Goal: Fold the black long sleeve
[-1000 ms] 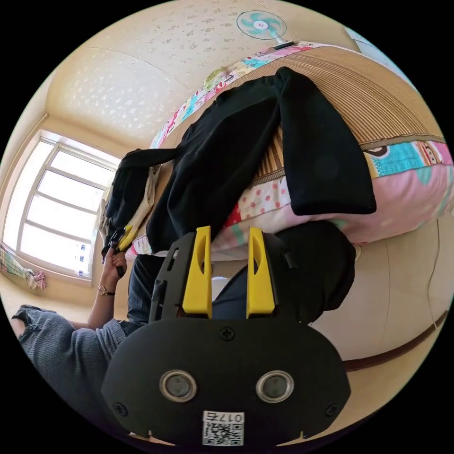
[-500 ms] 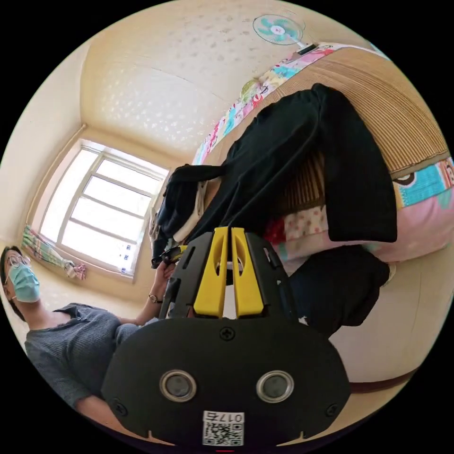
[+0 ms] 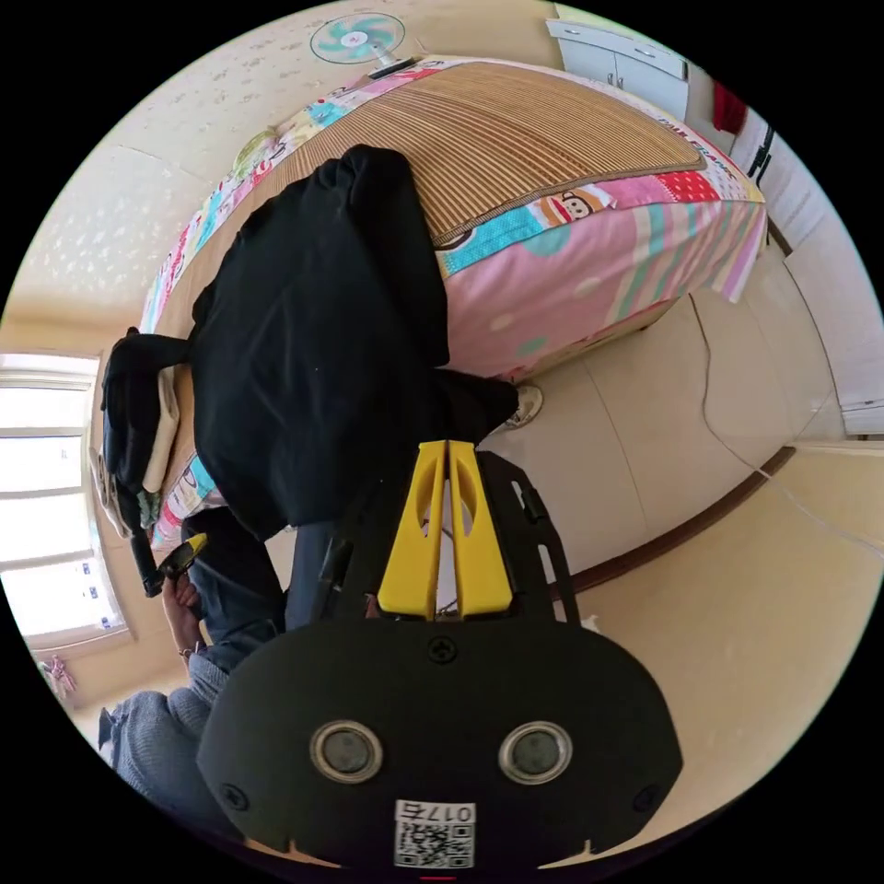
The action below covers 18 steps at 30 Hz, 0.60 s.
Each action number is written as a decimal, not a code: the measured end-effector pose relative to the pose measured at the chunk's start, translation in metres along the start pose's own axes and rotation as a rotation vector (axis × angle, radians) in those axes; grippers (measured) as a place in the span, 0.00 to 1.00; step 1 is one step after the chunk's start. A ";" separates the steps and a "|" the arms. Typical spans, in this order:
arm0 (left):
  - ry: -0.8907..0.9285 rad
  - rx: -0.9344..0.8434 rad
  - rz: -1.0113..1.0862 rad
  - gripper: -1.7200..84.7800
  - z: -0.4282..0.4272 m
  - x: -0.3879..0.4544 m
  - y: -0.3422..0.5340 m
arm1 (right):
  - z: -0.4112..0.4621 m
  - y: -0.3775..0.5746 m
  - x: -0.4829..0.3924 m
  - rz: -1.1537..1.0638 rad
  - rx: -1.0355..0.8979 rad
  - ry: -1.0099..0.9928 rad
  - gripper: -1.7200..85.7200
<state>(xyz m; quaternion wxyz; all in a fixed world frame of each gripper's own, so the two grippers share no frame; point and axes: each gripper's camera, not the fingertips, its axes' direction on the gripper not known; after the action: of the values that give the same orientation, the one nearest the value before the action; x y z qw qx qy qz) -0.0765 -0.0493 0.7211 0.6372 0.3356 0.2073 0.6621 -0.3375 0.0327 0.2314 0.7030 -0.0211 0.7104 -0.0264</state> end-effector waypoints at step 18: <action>-0.336 0.198 0.441 0.15 0.054 0.061 -0.085 | 0.060 -0.020 0.129 0.594 0.195 -0.864 0.19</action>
<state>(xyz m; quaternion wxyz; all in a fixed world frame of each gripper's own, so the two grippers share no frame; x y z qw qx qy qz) 0.0235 0.0114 0.7095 0.4673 0.5380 0.0845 0.6964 -0.2794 0.0039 0.1038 0.9075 0.2372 0.3257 0.1189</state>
